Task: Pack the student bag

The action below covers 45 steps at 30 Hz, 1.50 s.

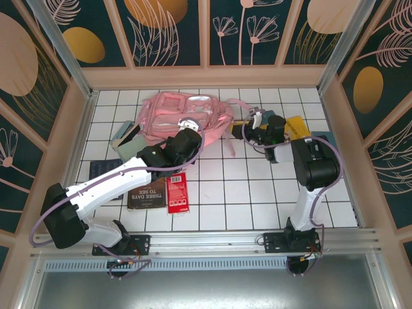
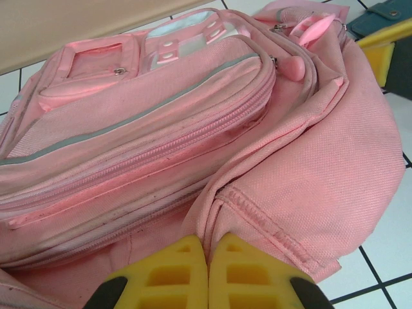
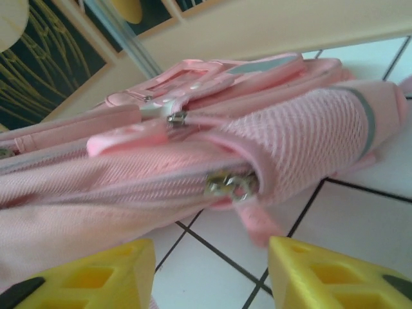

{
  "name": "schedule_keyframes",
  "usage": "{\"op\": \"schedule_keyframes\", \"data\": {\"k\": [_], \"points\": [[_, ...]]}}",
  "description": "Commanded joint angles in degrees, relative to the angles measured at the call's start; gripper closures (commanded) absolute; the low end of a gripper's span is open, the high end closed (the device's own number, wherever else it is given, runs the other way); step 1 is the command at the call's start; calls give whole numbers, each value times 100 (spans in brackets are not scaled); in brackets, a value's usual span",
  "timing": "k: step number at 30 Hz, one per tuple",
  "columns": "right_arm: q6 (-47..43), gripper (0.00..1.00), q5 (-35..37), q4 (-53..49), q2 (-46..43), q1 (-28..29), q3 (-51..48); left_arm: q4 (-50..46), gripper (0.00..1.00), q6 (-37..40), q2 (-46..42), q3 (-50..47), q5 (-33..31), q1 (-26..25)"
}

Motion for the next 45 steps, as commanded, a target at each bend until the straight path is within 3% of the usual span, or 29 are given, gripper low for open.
{"op": "schedule_keyframes", "data": {"k": [1,13,21,33,38,45], "points": [[359,48,-942,-113,257,-87,540,94,100,72,-278,342,-380,47],[454,49,-1310,-222,724,-76,849,84,100,156,-215,478,-393,50],[842,49,-1351,334,910,-81,888,86,100,140,-155,510,-337,47],[1185,68,-1660,916,656,-100,698,135,100,149,-79,477,-348,47],[1170,70,-1654,869,668,-91,671,148,100,148,-76,463,-327,47],[1159,87,-1405,948,633,-99,572,147,100,133,-90,440,-327,53]]}}
